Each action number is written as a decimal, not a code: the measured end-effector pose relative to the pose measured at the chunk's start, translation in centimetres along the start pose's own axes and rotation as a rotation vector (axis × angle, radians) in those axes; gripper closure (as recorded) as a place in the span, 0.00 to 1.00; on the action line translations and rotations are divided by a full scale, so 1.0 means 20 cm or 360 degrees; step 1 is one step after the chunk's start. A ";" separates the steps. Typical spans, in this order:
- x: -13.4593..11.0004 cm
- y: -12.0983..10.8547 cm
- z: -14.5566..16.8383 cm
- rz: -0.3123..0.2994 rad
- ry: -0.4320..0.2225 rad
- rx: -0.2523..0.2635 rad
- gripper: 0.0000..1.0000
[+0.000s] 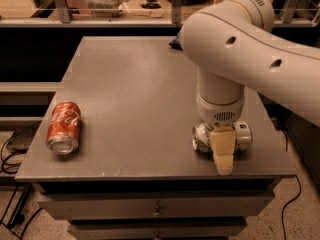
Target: Place 7up can upright
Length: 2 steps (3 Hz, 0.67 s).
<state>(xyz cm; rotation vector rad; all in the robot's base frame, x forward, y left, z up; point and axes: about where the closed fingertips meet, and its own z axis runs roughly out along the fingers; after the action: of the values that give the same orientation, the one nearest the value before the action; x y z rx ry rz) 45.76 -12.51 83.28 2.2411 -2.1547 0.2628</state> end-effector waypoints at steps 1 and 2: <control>0.00 0.01 0.01 0.0005 -0.0043 -0.0032 0.16; -0.01 0.01 -0.05 0.0017 -0.0117 -0.0019 0.41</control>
Offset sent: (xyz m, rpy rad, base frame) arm -0.0036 0.0090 0.0373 0.1516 -0.0069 -0.0068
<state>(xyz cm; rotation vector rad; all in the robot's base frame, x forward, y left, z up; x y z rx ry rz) 45.51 -12.25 84.23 2.2684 -2.1978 0.1700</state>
